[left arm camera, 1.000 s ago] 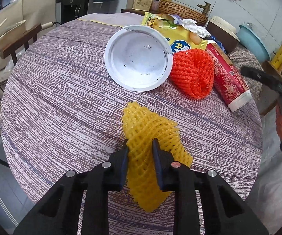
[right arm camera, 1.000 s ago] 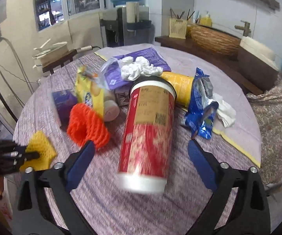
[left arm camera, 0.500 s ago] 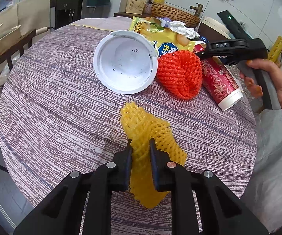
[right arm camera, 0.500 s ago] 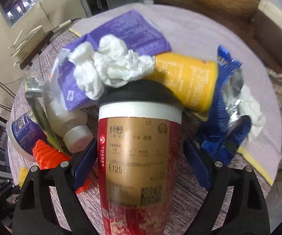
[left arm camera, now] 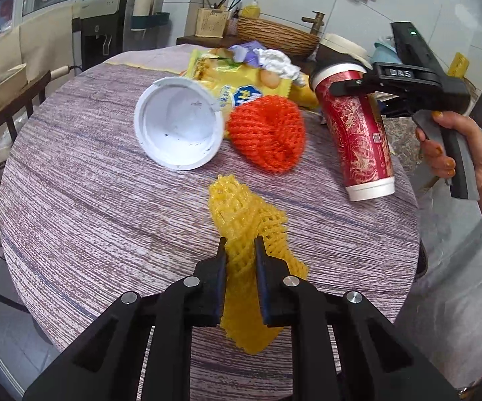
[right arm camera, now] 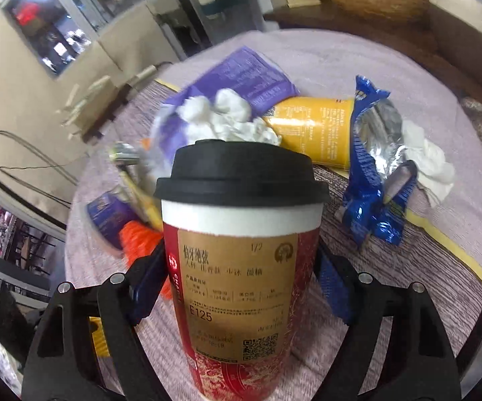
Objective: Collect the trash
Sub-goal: 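Carry the red cup to the black bin and release it with the right tool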
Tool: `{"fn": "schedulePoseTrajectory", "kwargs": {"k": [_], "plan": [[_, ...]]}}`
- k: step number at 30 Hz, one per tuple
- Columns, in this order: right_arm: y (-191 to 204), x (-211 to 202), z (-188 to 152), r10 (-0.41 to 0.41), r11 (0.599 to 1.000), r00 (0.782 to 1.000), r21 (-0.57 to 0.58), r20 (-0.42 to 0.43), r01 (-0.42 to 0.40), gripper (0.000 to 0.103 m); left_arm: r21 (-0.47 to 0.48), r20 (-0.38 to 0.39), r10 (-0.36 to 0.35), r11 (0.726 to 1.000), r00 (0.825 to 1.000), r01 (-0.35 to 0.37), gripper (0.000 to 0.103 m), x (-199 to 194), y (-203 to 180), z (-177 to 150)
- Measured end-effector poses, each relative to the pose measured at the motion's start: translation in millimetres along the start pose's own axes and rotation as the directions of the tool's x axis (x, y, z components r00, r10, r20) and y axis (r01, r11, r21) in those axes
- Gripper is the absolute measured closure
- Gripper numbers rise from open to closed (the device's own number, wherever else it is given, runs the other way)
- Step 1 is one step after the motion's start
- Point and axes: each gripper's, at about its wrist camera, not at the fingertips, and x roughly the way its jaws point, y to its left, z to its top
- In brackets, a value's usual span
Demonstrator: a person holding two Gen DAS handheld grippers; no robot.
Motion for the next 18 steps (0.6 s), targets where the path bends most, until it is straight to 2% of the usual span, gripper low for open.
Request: {"fn": "schedulePoseTrajectory", "kwargs": {"k": [4,12,15,18], "plan": [[3.8,-43.1,-26.5,0.022,0.999,0.993,-0.035,0.117,-0.018,0.023,0.048,0.018,-0.037,0.998,0.999,0.036,0.088,-2.9,-22.7,3.9],[-27.0,-111.7,-71.1,0.007,1.0,0.955,0.008,0.297,-0.01,0.023,0.137,0.038,-0.125,0.983,0.991,0.119,0.088,12.2,-80.9,26.1],[-40.8,-139.0,-80.8,-0.043,0.999,0.936,0.022,0.351,0.037,0.023,0.173,0.04,-0.18,0.97,0.983,0.171,0.088,20.8,-109.4,39.9],[-67.5,-173.0,-96.9,-0.17,0.985,0.9,0.093,0.4,0.145,0.023,0.246,0.047,-0.22,0.948,0.974,0.202,0.088,30.2,-148.6,53.7]]}}
